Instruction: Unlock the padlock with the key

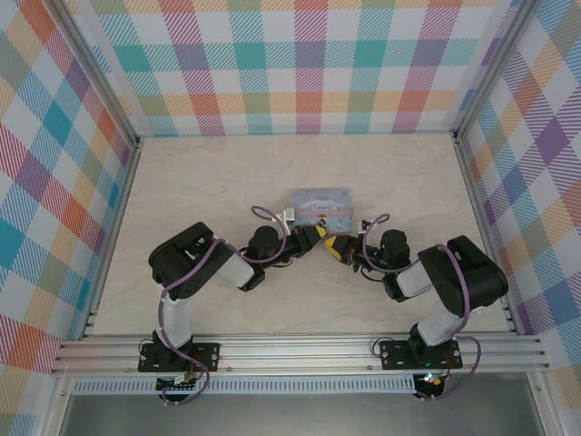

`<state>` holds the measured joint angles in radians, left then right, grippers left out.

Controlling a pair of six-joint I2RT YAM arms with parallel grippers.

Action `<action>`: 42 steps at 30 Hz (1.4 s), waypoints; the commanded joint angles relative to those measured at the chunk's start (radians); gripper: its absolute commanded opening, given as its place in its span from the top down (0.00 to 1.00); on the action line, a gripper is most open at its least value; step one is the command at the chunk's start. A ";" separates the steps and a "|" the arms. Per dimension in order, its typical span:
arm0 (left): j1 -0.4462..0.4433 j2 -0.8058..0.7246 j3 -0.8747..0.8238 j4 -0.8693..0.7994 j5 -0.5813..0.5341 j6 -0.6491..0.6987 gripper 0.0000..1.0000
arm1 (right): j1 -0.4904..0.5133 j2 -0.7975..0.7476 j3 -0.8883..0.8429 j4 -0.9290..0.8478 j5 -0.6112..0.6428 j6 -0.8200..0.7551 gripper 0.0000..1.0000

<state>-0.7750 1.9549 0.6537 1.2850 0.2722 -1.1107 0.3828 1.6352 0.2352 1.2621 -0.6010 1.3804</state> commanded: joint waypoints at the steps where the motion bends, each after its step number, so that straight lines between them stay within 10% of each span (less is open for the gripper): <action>1: -0.020 -0.004 0.011 0.056 0.030 0.011 1.00 | 0.008 0.000 -0.015 0.039 0.018 0.005 0.96; 42: -0.020 0.013 0.015 0.054 0.027 0.005 1.00 | 0.007 -0.092 -0.010 -0.046 0.000 -0.024 0.96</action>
<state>-0.7769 1.9587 0.6537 1.3083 0.2947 -1.1110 0.3866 1.5600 0.2241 1.2057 -0.5873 1.3796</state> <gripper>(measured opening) 0.094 0.050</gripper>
